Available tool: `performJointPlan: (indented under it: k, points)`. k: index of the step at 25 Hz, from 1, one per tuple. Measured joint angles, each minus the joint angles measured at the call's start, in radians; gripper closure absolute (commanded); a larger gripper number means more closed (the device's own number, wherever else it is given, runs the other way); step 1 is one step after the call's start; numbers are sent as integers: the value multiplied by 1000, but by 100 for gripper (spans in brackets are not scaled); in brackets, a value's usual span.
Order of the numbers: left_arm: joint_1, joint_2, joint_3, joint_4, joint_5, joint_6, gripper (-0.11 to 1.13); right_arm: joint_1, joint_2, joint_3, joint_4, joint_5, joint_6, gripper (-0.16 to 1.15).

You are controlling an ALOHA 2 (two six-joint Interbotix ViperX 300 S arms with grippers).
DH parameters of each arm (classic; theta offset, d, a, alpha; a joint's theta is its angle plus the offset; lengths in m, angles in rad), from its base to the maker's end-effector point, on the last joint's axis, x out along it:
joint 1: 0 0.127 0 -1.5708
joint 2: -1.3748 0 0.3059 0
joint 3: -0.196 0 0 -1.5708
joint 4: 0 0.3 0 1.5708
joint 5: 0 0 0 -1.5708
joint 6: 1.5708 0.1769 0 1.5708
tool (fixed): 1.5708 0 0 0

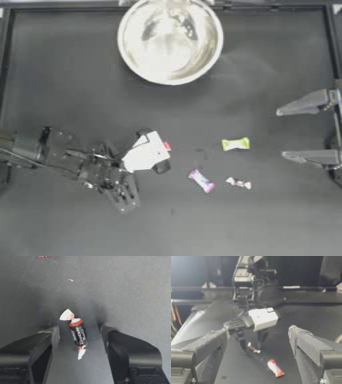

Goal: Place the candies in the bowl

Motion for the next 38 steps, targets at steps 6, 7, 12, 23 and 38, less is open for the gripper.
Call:
performJointPlan:
  k: [6, 7, 12, 23, 38]
  points:
    - [-3, 0, 0, -2, 0, 0, 58, -2, 0, 2, 0, 0, 0, -2]
    - [-2, 0, 0, -2, -2, 2, 62, -2, -3, 0, 0, 2, 0, -2]
    - [-3, 0, -3, 0, 0, 5, 66, -2, -28, 5, 0, 0, 0, -2]
    - [-6, -103, -3, 106, -6, 8, 70, -2, -35, 11, -2, 0, 2, -2]
    - [255, -347, -81, 215, -25, 347, 76, -2, -35, 11, -2, 0, 0, -2]
